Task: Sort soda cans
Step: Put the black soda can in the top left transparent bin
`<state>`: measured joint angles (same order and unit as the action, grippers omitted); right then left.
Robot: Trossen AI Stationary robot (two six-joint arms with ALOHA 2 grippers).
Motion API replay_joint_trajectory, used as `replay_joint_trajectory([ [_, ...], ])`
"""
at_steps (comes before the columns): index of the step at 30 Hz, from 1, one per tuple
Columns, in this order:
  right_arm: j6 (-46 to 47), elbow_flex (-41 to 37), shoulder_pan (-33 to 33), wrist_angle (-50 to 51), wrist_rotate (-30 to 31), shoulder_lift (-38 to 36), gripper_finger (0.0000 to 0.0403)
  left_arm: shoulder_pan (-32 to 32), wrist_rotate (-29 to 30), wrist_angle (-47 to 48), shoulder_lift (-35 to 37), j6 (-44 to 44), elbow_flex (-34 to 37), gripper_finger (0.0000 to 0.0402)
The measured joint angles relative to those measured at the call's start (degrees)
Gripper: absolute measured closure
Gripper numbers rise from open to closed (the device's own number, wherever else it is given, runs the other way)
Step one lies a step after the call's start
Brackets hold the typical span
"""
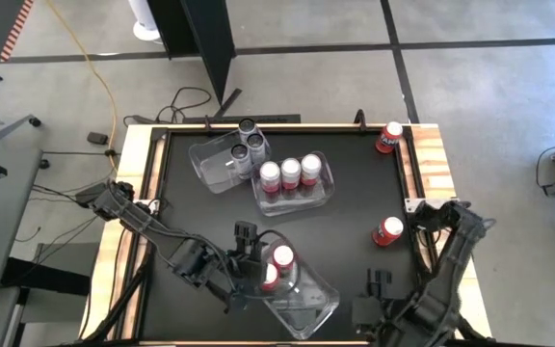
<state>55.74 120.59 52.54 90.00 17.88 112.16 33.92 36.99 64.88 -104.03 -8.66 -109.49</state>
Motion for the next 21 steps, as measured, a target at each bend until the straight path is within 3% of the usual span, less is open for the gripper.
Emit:
replay_joint_trajectory([
  [5, 4.3, -5.6, 2.6, -0.1, -0.4, -8.1, 0.0085, -1.8, -0.1, -0.4, 0.0, 0.9, 0.0, 0.0093],
  [12, 23.6, -24.0, 11.5, -0.3, -0.6, -25.2, 0.0080, -3.3, -0.1, -1.6, 0.0, 0.3, 0.0, 0.0093],
  [16, 24.9, -27.0, 15.2, -2.2, -1.6, -26.7, 0.0080, -3.4, -0.2, -1.7, 0.0, -2.4, 0.0, 0.0093],
  [21, 19.3, -27.1, 16.4, -2.8, -3.3, -23.8, 0.0068, -3.4, 0.0, -5.1, 0.0, -6.5, 0.0, 0.0093],
])
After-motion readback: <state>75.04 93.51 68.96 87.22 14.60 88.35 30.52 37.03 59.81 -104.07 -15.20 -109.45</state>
